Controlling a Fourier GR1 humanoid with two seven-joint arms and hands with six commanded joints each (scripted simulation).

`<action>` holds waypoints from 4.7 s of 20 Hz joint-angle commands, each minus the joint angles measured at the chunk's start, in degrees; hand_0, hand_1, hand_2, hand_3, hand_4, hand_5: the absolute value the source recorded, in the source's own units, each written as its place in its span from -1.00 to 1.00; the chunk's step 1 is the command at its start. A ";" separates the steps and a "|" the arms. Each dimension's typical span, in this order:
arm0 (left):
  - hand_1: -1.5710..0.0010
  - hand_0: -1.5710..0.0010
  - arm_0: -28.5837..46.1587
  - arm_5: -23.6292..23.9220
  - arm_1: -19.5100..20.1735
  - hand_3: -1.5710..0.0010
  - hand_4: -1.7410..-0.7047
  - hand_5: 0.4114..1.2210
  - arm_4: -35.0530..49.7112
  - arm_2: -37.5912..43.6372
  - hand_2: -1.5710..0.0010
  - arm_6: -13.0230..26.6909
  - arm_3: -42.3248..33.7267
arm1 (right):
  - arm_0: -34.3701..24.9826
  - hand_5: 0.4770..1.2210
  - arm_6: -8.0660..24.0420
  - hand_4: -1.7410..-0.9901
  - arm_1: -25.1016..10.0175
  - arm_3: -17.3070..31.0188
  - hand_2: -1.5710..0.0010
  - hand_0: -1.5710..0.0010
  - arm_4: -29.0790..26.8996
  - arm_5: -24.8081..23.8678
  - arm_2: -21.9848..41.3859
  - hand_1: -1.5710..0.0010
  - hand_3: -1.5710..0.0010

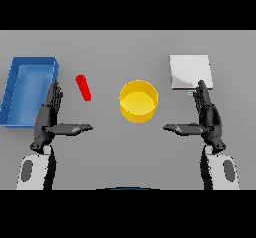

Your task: Pick up the red beaker and tilt it to pour out 1 green nut into yellow bowl. Pick up the yellow bowl and place it on the metallic measuring scale.

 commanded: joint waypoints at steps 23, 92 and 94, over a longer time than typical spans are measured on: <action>1.00 1.00 -6.85 -1.15 3.03 1.00 -0.30 -0.19 -8.31 -4.20 1.00 2.95 6.25 | 6.63 -0.46 -5.75 0.15 -4.73 -8.66 1.00 1.00 10.26 -0.33 5.45 1.00 1.00; -1.00 -1.00 -58.58 -12.20 16.14 -1.00 -0.87 0.98 -50.74 -45.11 -1.00 2.39 38.42 | 6.87 -0.48 -6.62 0.34 -3.51 -9.30 1.00 1.00 13.04 -1.93 6.67 1.00 1.00; -1.00 -1.00 -60.84 -13.66 15.41 -1.00 -0.91 0.99 -51.75 -47.59 -1.00 0.84 40.17 | 6.50 -0.52 -5.83 0.39 -3.20 -8.93 1.00 1.00 12.57 -2.05 6.36 1.00 1.00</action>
